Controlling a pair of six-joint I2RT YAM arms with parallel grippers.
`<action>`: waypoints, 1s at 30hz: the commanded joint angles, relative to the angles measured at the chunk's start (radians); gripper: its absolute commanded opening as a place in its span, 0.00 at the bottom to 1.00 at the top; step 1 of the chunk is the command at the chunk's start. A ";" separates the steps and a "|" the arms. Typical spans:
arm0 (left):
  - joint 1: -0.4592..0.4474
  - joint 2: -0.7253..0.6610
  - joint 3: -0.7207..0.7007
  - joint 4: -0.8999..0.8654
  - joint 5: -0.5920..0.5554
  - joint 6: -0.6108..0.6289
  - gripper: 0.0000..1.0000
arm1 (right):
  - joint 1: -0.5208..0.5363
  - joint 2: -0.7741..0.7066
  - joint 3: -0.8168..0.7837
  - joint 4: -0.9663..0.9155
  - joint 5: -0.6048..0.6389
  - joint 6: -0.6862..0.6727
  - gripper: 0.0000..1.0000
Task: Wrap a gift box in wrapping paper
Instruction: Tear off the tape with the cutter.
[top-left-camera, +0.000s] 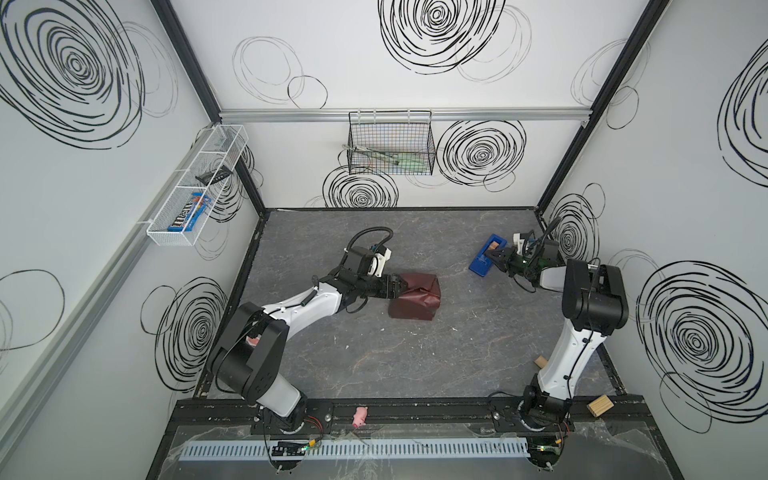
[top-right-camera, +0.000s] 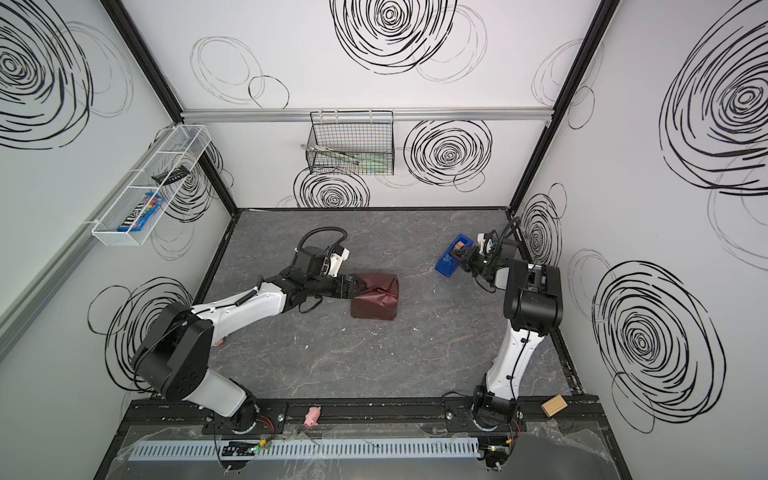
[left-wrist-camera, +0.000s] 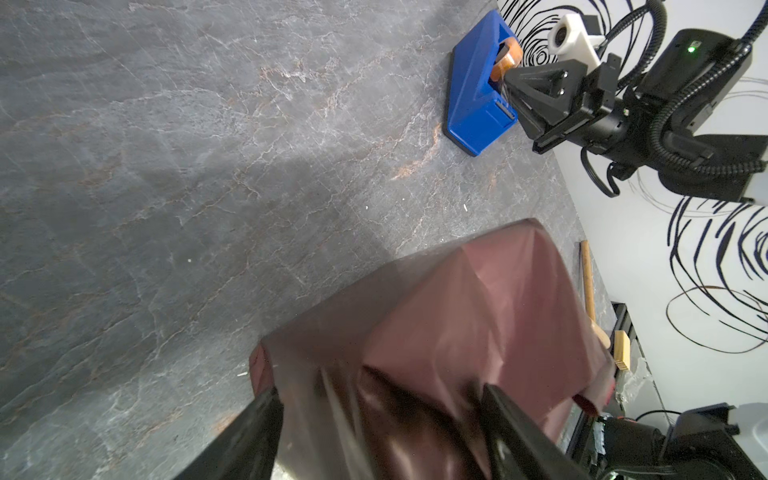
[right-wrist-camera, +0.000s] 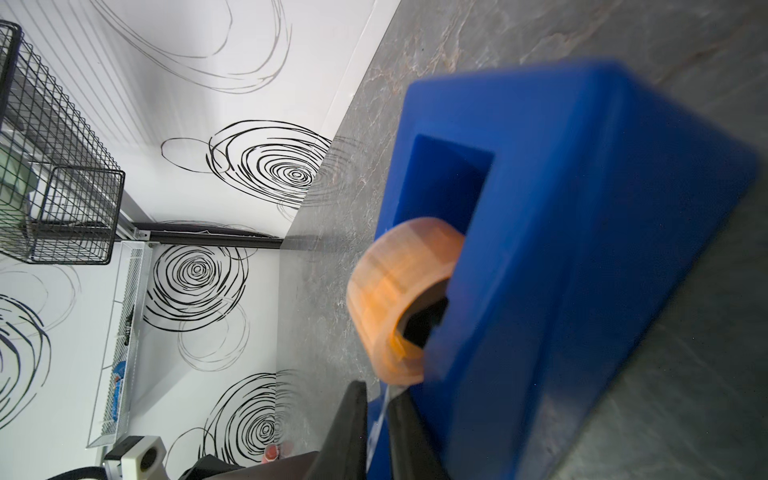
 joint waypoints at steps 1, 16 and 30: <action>-0.003 0.028 -0.035 -0.170 -0.085 0.037 0.78 | -0.004 0.017 -0.015 0.071 -0.029 0.035 0.13; -0.007 0.032 -0.033 -0.169 -0.085 0.037 0.78 | -0.004 0.036 -0.096 0.507 -0.155 0.340 0.00; -0.008 0.038 -0.024 -0.166 -0.084 0.037 0.78 | 0.015 -0.050 -0.140 0.535 -0.159 0.408 0.00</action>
